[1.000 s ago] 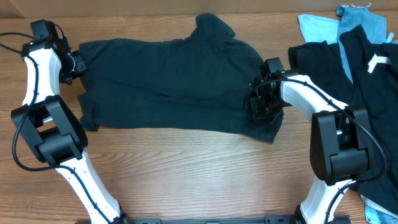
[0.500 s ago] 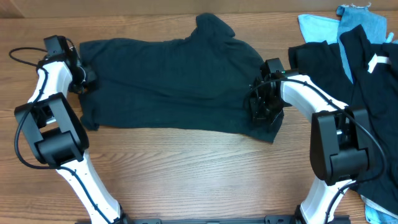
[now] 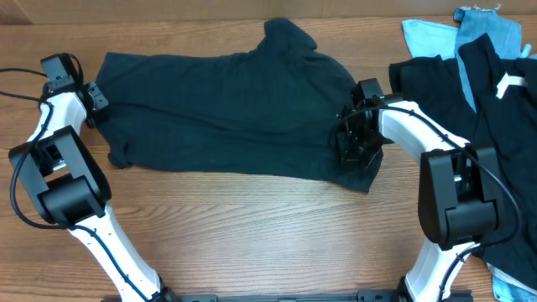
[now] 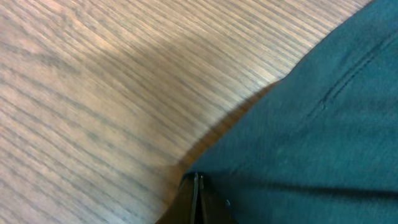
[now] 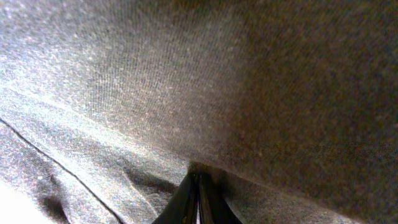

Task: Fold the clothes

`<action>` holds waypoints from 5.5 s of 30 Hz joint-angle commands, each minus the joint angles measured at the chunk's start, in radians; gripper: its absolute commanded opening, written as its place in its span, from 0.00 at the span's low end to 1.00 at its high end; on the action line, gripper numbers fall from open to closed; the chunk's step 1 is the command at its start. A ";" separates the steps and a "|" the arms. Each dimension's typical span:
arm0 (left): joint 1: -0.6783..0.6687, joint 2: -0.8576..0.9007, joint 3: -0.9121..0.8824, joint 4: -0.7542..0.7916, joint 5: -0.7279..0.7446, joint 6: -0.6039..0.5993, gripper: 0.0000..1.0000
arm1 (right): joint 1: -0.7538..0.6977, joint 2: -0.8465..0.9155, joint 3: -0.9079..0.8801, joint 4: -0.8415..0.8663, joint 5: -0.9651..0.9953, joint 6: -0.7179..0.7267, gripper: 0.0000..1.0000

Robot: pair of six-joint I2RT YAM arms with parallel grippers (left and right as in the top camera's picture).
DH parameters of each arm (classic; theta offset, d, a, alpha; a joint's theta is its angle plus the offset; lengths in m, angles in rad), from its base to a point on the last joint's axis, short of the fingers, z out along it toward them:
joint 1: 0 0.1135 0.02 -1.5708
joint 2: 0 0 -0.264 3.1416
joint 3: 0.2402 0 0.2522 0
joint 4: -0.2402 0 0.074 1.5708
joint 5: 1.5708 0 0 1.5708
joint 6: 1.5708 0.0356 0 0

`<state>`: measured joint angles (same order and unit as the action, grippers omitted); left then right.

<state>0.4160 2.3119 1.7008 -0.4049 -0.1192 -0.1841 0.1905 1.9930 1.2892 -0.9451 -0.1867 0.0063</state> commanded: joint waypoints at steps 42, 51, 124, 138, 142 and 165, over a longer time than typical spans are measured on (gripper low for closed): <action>0.036 0.014 0.241 -0.541 0.466 -0.003 0.05 | 0.006 0.050 -0.021 -0.037 0.013 -0.003 0.06; 0.014 0.014 0.241 -0.516 0.532 0.064 0.40 | 0.006 0.050 -0.021 -0.034 0.013 -0.003 0.06; -0.111 0.052 0.184 -0.481 0.379 -0.120 0.41 | 0.005 0.050 -0.021 -0.060 0.013 -0.003 0.06; -0.104 0.051 0.184 -0.447 0.336 -0.138 0.04 | 0.005 0.050 -0.021 -0.057 0.013 -0.003 0.06; -0.043 0.035 0.185 -0.500 0.248 -0.138 0.04 | 0.005 0.050 -0.021 -0.056 0.013 -0.003 0.06; -0.109 0.011 0.185 -0.402 0.397 -0.246 0.50 | 0.005 0.050 -0.021 -0.055 0.013 0.016 0.06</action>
<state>0.3374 2.3470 1.8900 -0.8238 0.3584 -0.3870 0.1905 1.9957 1.2903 -0.9890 -0.1947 0.0154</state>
